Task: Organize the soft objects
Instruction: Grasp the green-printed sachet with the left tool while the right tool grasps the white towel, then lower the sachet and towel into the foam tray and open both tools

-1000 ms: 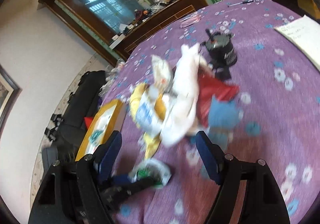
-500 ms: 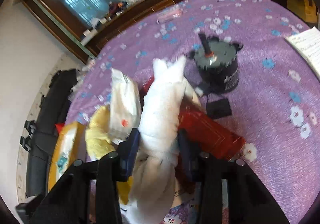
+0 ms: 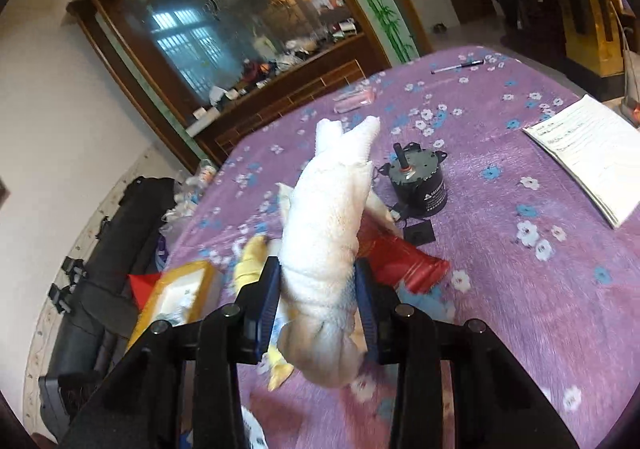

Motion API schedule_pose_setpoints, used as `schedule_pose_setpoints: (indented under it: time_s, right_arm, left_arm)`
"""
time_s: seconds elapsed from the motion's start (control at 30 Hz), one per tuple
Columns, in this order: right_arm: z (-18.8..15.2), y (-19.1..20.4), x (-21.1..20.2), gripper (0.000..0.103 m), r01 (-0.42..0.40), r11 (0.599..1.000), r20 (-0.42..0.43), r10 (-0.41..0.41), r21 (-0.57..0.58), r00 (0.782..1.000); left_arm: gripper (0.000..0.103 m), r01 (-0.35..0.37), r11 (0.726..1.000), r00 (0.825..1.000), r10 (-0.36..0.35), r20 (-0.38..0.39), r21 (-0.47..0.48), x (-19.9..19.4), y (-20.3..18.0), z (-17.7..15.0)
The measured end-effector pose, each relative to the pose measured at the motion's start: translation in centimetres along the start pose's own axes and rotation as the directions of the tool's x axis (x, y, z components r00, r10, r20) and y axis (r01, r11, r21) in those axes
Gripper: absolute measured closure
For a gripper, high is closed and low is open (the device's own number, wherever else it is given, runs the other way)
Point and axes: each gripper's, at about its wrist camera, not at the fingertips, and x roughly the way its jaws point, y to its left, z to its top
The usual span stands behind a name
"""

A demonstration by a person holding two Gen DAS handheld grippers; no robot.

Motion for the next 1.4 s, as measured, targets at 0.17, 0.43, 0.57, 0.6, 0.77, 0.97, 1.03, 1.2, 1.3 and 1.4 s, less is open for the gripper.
schedule_pose_setpoints:
  time_s: [0.17, 0.43, 0.57, 0.6, 0.77, 0.97, 1.03, 1.2, 1.3, 1.4]
  right_arm:
    - [-1.1, 1.6, -3.7, 0.067, -0.043, 0.999, 0.038, 0.044, -0.029, 0.998]
    - [-2.5, 5.5, -5.0, 0.067, -0.200, 0.977, -0.038, 0.198, -0.072, 0.979]
    - [-3.4, 7.3, -3.7, 0.067, -0.256, 0.964, -0.109, 0.248, -0.074, 0.963]
    - [-3.8, 7.7, -3.3, 0.067, -0.264, 0.961, -0.125, 0.253, -0.078, 0.959]
    - [-5.6, 10.6, -1.1, 0.067, -0.310, 0.946, -0.206, 0.286, -0.098, 0.936]
    - [-7.1, 13.5, 2.0, 0.067, -0.345, 0.931, -0.294, 0.299, -0.118, 0.908]
    - [-7.3, 14.2, 3.1, 0.067, -0.354, 0.927, -0.318, 0.300, -0.125, 0.900]
    - [-7.5, 15.9, 6.5, 0.067, -0.367, 0.921, -0.361, 0.299, -0.134, 0.883]
    - [-7.7, 16.6, 8.7, 0.067, -0.370, 0.919, -0.391, 0.295, -0.132, 0.872]
    - [-7.9, 17.7, 10.3, 0.067, -0.367, 0.920, -0.411, 0.283, -0.139, 0.866]
  left_arm:
    - [0.071, 0.016, 1.000, 0.998, -0.016, 0.059, -0.001, -3.5, -0.6, -1.2]
    - [0.071, 0.012, 1.000, 0.983, -0.013, 0.182, 0.006, -9.2, -1.3, 0.2]
    - [0.071, -0.021, 0.999, 0.971, 0.027, 0.235, -0.032, -12.2, 0.3, 0.6]
    - [0.071, -0.031, 0.999, 0.968, 0.041, 0.247, -0.043, -12.8, 0.8, 0.6]
    - [0.071, -0.077, 0.991, 0.954, 0.105, 0.282, -0.111, -14.5, 4.0, 1.0]
    - [0.071, -0.104, 0.980, 0.940, 0.154, 0.303, -0.172, -15.1, 7.1, 1.5]
    - [0.071, -0.110, 0.976, 0.938, 0.164, 0.304, -0.185, -15.4, 7.9, 1.5]
    - [0.071, -0.152, 0.964, 0.931, 0.214, 0.297, -0.219, -15.2, 10.4, 2.4]
    - [0.071, -0.178, 0.957, 0.928, 0.241, 0.284, -0.230, -14.6, 12.0, 3.1]
    - [0.071, -0.196, 0.950, 0.926, 0.261, 0.272, -0.243, -14.0, 13.3, 4.0]
